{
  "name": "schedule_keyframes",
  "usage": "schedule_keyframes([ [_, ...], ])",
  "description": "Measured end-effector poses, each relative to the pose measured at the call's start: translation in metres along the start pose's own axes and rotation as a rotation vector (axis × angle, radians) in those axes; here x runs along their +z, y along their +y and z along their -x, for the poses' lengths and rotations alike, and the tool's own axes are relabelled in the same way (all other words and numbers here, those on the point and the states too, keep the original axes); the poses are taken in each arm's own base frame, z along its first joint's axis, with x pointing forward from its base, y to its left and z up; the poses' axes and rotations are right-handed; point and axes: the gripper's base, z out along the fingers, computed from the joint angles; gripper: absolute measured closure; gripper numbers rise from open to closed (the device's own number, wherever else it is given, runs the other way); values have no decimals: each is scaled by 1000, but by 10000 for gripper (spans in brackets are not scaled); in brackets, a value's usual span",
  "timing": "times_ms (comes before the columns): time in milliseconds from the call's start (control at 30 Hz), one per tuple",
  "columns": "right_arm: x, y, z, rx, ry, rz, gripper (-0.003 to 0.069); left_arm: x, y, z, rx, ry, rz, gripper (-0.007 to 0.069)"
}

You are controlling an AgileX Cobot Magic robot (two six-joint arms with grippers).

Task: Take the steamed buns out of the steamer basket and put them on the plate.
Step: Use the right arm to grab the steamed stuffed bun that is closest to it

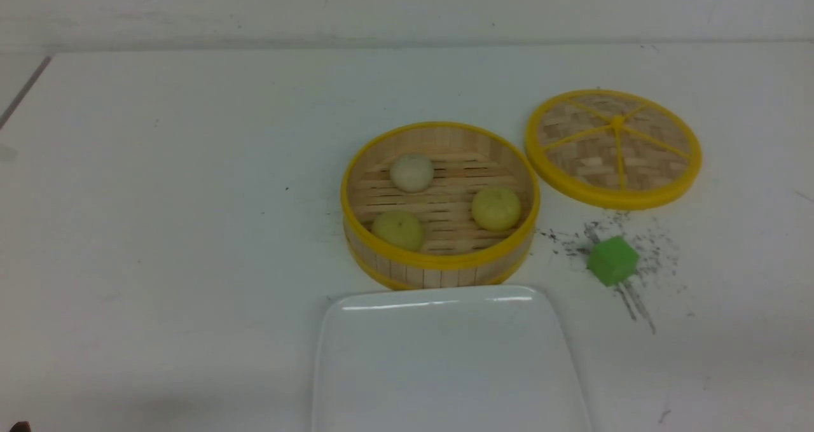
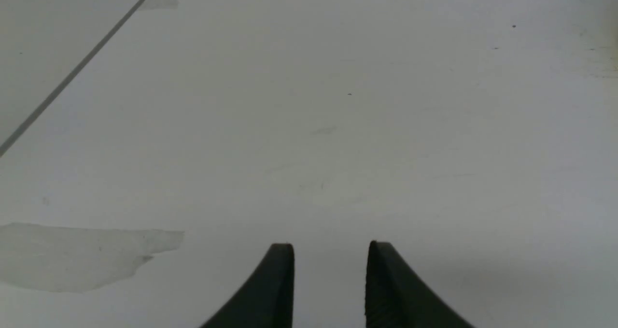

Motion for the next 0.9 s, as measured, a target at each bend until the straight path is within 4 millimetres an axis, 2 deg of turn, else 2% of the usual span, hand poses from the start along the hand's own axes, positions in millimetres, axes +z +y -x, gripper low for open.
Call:
schedule_keyframes([
  [100,0,2,4,54,-43,21,165,0,0,0,0,0,0,384],
  [467,-1,5,-13,84,142,43,165,0,0,0,0,0,0,384],
  [900,-2,5,-14,88,152,46,165,0,0,0,0,0,0,384],
])
